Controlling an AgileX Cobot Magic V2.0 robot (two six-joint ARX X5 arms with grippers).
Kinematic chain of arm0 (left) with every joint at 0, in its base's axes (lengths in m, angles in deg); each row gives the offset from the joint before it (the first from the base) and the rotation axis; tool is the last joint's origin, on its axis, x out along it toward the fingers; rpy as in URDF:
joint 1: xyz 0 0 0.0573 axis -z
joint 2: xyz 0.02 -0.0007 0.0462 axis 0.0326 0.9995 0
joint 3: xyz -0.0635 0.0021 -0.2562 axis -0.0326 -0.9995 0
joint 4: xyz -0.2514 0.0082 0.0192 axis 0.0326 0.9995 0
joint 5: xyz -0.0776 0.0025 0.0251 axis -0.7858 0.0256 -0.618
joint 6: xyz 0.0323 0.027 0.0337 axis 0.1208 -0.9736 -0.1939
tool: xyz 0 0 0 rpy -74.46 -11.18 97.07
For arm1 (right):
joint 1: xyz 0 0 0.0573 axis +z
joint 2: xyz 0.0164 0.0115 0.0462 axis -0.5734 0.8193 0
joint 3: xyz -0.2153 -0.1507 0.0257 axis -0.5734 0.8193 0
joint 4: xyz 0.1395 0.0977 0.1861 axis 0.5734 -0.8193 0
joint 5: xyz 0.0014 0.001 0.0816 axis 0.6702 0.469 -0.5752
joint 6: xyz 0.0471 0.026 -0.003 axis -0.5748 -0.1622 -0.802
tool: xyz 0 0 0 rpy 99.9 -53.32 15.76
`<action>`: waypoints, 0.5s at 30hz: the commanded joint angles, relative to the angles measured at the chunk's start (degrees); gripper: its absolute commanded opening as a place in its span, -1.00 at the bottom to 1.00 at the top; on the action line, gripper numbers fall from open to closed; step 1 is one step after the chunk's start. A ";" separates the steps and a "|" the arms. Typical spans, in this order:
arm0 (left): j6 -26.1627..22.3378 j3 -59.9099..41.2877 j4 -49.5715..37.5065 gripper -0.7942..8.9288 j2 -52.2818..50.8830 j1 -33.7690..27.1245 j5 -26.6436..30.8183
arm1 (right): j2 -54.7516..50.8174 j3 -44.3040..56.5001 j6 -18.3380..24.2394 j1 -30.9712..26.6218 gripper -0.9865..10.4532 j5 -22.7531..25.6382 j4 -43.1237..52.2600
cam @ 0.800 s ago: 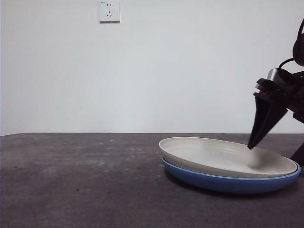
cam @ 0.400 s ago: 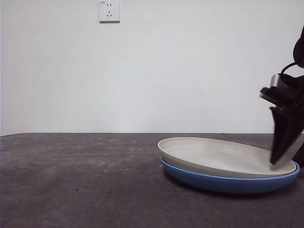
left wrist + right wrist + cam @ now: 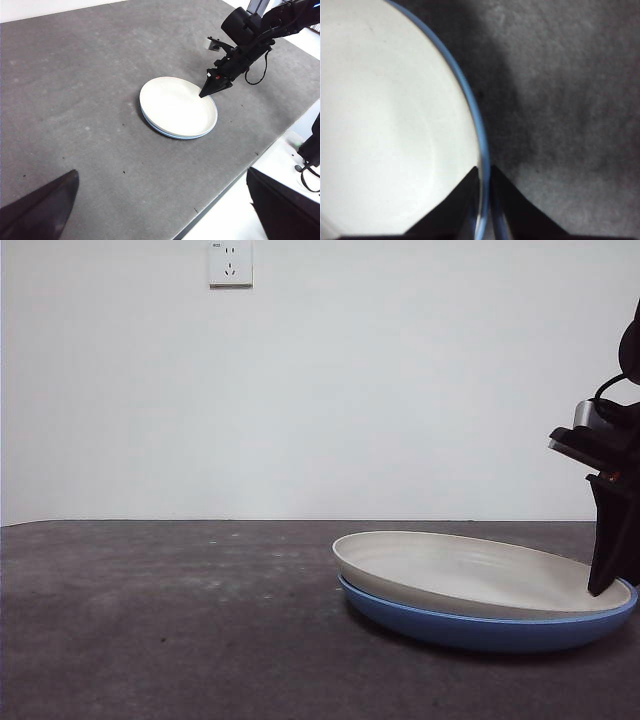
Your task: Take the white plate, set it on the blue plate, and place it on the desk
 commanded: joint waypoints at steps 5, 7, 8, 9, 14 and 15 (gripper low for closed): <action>-1.01 0.59 -0.63 0.45 0.24 0.37 -0.13 | -0.92 -5.42 -0.76 0.31 -0.81 -0.50 -4.57; -1.29 0.59 -0.68 0.45 0.24 0.37 -0.13 | -0.92 -7.34 -1.20 0.90 -0.81 -1.60 -6.34; -1.49 0.59 -0.68 0.45 0.26 0.37 -0.13 | -0.92 -8.28 -1.62 1.44 -0.81 -1.99 -7.06; -1.68 0.59 -0.68 0.45 0.24 0.37 -0.13 | -0.92 -9.07 -2.03 2.01 -0.81 -2.21 -7.56; -2.69 0.59 -0.68 0.45 0.24 0.37 -0.13 | -0.79 -12.57 -6.08 6.51 -0.81 -2.75 -7.67; -2.69 0.59 -0.68 0.45 0.24 0.37 -0.13 | -0.79 -13.03 -6.82 7.39 -0.81 -2.73 -7.63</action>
